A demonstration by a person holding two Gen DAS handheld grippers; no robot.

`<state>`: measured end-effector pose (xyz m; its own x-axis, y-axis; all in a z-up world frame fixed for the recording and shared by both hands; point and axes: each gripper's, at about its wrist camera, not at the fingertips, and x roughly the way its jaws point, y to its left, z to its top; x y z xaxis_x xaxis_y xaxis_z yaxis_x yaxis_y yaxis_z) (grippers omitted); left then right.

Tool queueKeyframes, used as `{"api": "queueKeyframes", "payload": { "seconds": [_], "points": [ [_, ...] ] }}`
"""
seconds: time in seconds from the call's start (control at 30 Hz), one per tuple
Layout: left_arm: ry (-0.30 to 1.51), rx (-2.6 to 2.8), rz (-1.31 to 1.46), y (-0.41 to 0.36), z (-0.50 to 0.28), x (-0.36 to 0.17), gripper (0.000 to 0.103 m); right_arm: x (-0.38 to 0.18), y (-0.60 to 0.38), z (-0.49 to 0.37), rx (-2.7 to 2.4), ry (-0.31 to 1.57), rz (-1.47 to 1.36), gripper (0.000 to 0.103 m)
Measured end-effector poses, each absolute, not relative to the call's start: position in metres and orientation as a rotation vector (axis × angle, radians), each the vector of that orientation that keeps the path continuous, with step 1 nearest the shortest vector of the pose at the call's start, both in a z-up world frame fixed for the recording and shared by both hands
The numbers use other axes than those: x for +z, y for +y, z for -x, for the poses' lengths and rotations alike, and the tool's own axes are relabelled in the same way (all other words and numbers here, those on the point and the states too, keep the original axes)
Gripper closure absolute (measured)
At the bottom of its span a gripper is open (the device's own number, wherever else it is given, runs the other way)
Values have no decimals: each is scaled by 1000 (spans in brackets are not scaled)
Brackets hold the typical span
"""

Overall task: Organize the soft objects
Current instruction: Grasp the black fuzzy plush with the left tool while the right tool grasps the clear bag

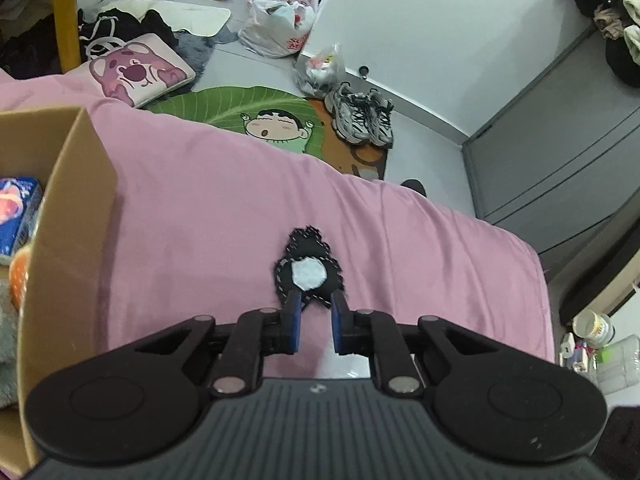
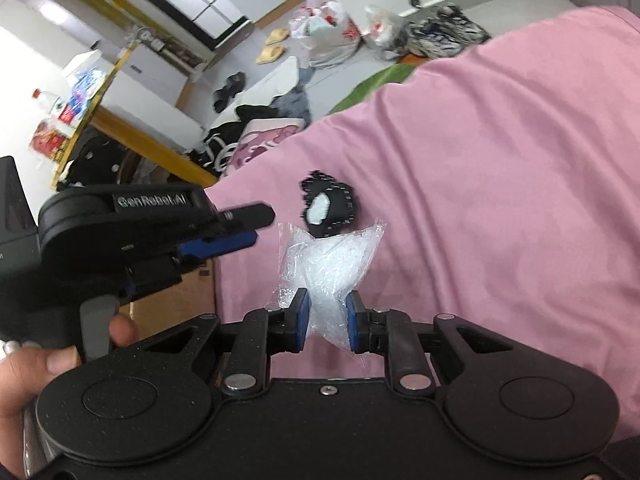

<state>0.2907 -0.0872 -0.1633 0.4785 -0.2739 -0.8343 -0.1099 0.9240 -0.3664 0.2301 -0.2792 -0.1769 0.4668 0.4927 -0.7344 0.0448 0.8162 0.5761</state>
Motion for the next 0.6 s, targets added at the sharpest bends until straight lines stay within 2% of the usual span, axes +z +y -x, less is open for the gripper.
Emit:
{"api": "queueKeyframes", "payload": {
  "seconds": [0.13, 0.2, 0.27, 0.6],
  "points": [
    [1083, -129, 393, -91, -302, -170, 79, -180, -287, -230, 225, 1048, -597, 84],
    [1095, -121, 387, -94, -307, -178, 61, -181, -288, -232, 197, 1047, -604, 84],
    [1104, -123, 393, -97, -313, -186, 53, -184, -290, -234, 187, 1046, -615, 84],
    [1140, -91, 410, -102, -326, -214, 50, -199, -293, -242, 119, 1060, -624, 84]
  ]
}}
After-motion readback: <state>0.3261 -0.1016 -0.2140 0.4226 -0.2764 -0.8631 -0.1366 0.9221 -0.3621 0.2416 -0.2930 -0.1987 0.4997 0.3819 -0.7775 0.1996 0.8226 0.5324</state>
